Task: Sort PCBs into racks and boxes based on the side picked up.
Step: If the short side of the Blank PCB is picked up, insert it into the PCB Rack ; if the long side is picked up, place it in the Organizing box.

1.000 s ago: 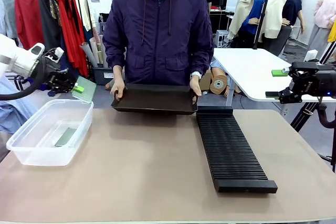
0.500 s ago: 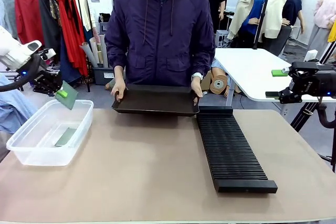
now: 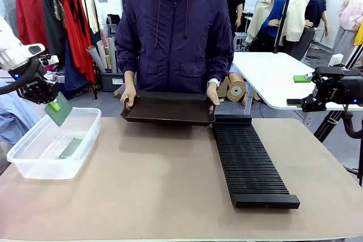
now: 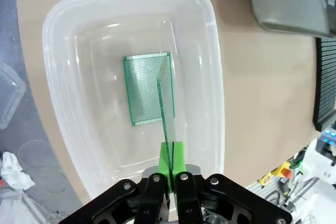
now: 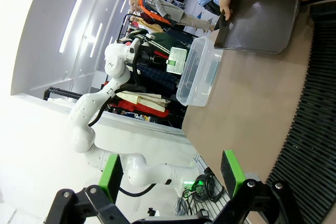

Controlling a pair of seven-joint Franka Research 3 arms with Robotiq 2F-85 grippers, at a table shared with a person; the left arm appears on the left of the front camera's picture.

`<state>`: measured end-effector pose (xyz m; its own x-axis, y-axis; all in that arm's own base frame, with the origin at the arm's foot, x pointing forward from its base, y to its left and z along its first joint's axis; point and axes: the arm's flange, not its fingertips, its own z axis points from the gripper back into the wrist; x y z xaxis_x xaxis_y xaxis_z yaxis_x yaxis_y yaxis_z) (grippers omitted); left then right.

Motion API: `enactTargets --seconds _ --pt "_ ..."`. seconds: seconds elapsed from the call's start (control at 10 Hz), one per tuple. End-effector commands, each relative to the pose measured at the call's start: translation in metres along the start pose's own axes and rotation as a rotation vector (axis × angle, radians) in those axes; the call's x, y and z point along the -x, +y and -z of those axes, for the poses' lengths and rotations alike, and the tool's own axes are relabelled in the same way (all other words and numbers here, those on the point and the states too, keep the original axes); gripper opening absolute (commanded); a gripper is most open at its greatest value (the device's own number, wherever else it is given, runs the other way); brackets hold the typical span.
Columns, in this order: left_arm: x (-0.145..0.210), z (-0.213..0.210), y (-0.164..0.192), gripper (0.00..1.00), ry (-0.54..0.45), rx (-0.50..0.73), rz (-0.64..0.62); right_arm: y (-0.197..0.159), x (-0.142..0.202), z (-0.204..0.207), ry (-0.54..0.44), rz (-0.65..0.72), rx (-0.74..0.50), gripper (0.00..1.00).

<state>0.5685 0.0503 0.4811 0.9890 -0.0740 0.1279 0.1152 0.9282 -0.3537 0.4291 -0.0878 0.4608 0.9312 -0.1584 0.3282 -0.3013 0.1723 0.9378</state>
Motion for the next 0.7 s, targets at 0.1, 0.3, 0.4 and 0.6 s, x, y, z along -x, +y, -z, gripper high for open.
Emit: enactTargets --seconds 0.1,0.3,0.4,0.6 --pt "0.000 0.019 -0.001 0.00 0.026 -0.007 0.009 0.002 0.000 0.000 -0.002 -0.007 -0.001 1.00" --pt "-0.008 0.044 0.009 0.00 0.071 0.009 -0.007 0.002 0.000 0.000 -0.002 -0.007 -0.001 1.00" --pt "-0.012 0.054 0.015 0.00 0.091 0.020 -0.016 0.002 0.000 0.000 -0.002 -0.007 -0.001 1.00" --pt "-0.018 0.078 0.024 0.00 0.132 0.035 -0.018 0.002 0.000 0.000 -0.002 -0.007 -0.001 1.00"
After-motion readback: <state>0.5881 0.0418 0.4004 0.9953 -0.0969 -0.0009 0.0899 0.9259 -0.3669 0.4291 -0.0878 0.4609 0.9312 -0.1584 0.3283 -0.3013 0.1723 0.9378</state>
